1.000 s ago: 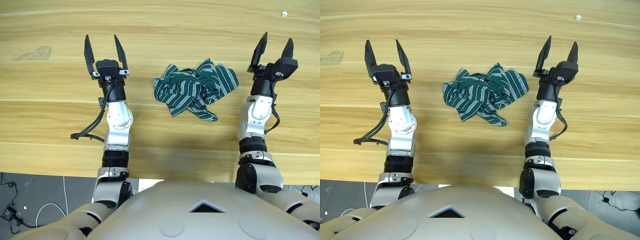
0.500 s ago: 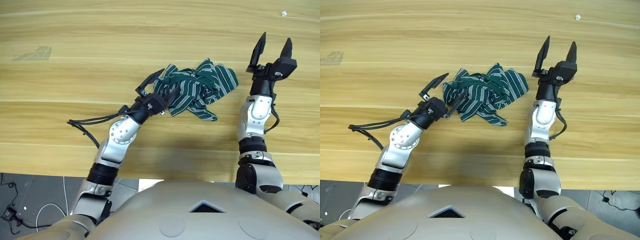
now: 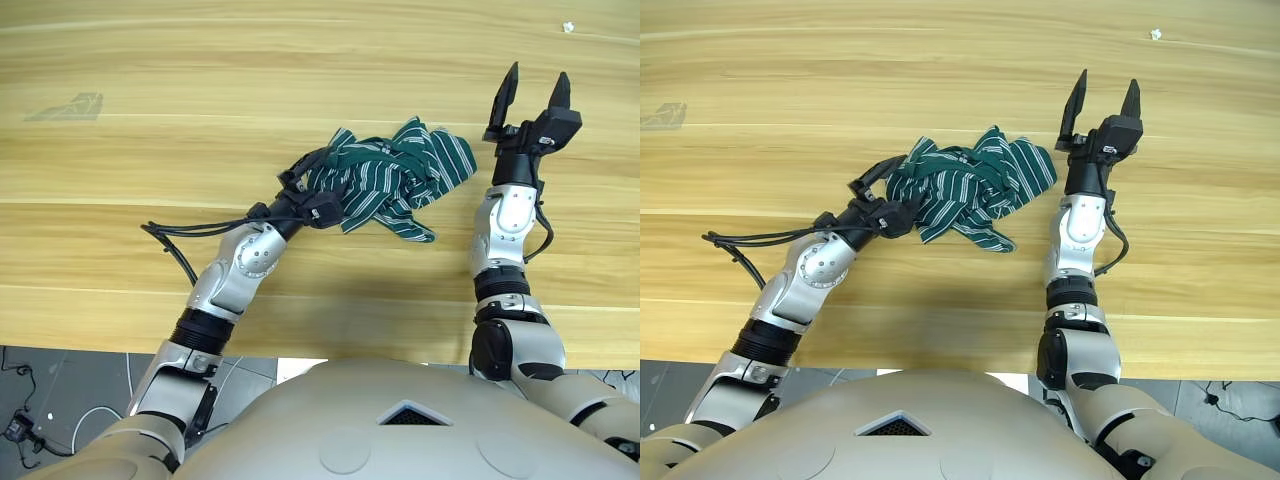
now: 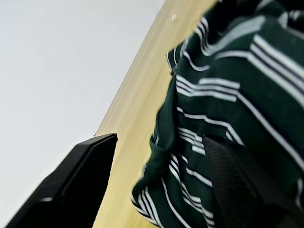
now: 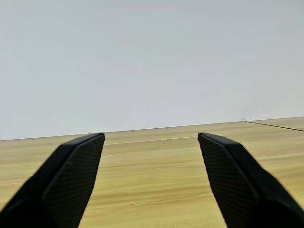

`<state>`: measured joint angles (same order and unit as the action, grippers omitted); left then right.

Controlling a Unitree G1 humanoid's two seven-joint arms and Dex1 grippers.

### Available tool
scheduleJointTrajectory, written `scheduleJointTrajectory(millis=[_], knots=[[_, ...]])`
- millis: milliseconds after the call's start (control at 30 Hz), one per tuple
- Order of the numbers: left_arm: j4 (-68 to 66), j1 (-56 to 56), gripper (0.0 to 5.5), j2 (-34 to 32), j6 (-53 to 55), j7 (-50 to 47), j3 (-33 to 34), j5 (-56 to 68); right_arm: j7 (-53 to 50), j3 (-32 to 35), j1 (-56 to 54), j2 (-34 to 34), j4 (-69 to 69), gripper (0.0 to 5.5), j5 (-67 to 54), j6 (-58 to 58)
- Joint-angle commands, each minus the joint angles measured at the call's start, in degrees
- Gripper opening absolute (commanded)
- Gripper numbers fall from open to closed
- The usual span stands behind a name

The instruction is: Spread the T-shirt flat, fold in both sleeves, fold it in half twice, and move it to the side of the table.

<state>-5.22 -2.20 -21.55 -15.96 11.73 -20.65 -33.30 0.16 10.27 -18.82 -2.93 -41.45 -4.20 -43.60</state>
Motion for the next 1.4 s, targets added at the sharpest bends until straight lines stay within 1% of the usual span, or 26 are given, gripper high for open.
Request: scheduleJointTrajectory(millis=[33,267,400,767,1000,1100,1400], knots=[[-3.02,-1.71,3.33,-0.33,0.95,-1.88,-0.54,-2.44,0.48,-0.23,-1.07,0.17,-0.55,3.67,-0.36,0.35],[-4.87,-3.01,3.33,-0.34,1.29,-4.97,-0.21,-3.60,0.56,-0.38,-0.98,0.22,-0.55,3.67,-0.21,0.20],[-5.06,-3.05,3.33,0.00,1.04,-5.96,0.09,-2.31,0.62,-0.62,-0.70,0.21,-0.22,3.67,-0.08,0.00],[-1.26,-1.88,3.33,-0.34,-0.12,-3.73,2.17,3.88,0.23,-1.23,-0.44,0.11,0.00,3.67,0.30,-0.49],[-4.50,-3.41,3.33,-1.03,0.52,-4.97,0.69,-0.23,0.13,-1.35,-0.79,0.29,-0.54,3.67,0.33,-0.63],[-3.53,-3.85,3.33,-1.20,0.76,-4.98,0.07,-2.47,0.10,-1.43,-0.98,0.43,-0.81,3.67,0.36,-0.67],[-4.93,-7.30,3.33,-0.11,1.16,-6.09,-0.34,-3.61,0.17,-1.61,-1.19,0.51,-1.16,3.67,0.29,-0.66]])
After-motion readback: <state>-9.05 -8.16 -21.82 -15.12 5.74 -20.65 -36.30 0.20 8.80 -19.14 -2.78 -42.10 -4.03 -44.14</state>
